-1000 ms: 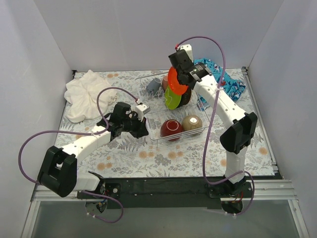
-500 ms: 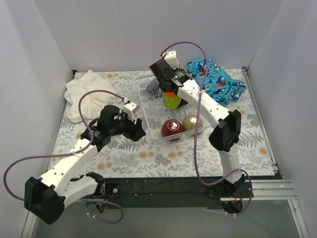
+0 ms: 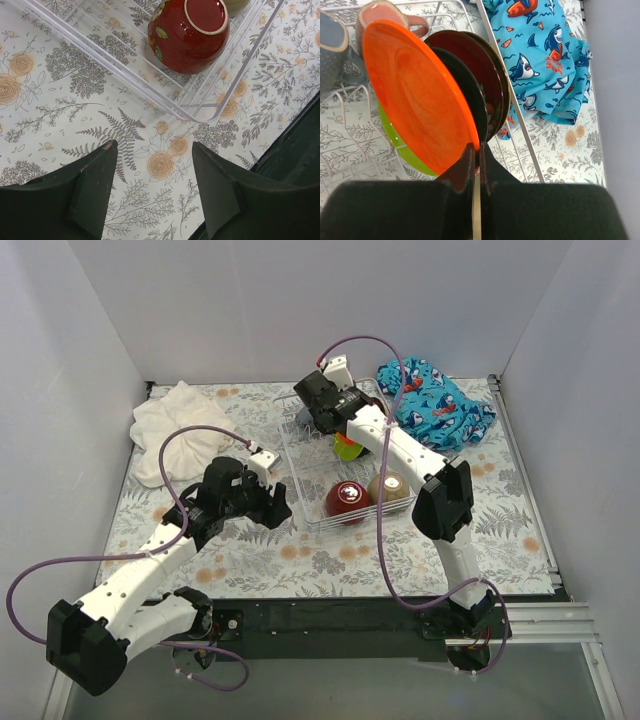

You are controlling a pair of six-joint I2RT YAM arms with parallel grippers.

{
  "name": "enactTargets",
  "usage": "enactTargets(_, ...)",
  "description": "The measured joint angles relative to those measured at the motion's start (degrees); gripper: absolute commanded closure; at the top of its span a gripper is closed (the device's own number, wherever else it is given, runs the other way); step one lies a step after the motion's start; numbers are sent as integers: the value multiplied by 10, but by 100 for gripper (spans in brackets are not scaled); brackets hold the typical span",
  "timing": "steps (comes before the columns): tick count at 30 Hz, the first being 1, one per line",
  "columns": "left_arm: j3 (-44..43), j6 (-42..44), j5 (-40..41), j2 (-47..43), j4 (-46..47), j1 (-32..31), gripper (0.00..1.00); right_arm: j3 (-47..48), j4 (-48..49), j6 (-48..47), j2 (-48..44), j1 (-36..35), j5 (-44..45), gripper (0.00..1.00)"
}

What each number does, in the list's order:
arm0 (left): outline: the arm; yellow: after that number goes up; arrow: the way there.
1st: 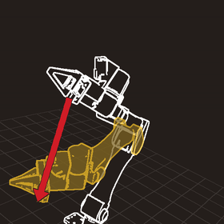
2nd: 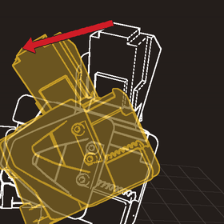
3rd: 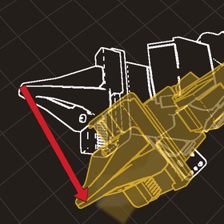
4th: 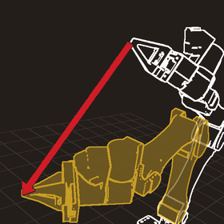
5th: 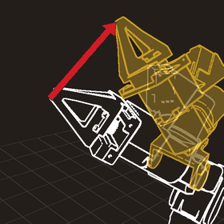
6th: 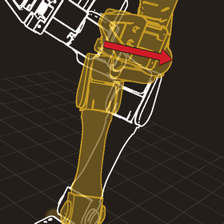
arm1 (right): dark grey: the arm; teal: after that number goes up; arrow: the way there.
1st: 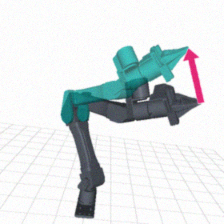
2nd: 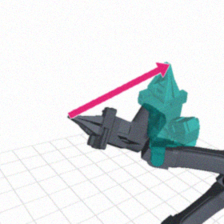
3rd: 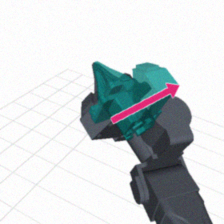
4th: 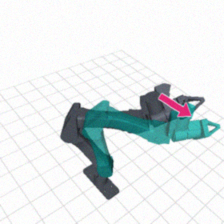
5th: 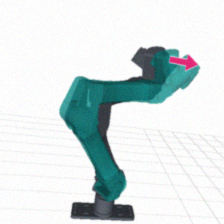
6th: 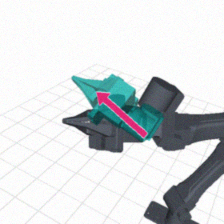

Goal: Load the mixed dishes into the dish rack

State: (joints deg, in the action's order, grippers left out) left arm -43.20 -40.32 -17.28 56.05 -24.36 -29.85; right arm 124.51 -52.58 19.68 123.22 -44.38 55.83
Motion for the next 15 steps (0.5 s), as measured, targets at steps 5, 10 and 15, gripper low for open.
enactTargets(5,4,-2,8,-1,3,-5,26,-6,3,3,22,0,-9,72)
enactTargets(10,-24,17,80,27,32,-11,21,-34,10,-20,38,-5,-70,39)
enactTargets(15,-86,60,128,100,114,0,23,-80,-10,-36,6,6,-163,35)
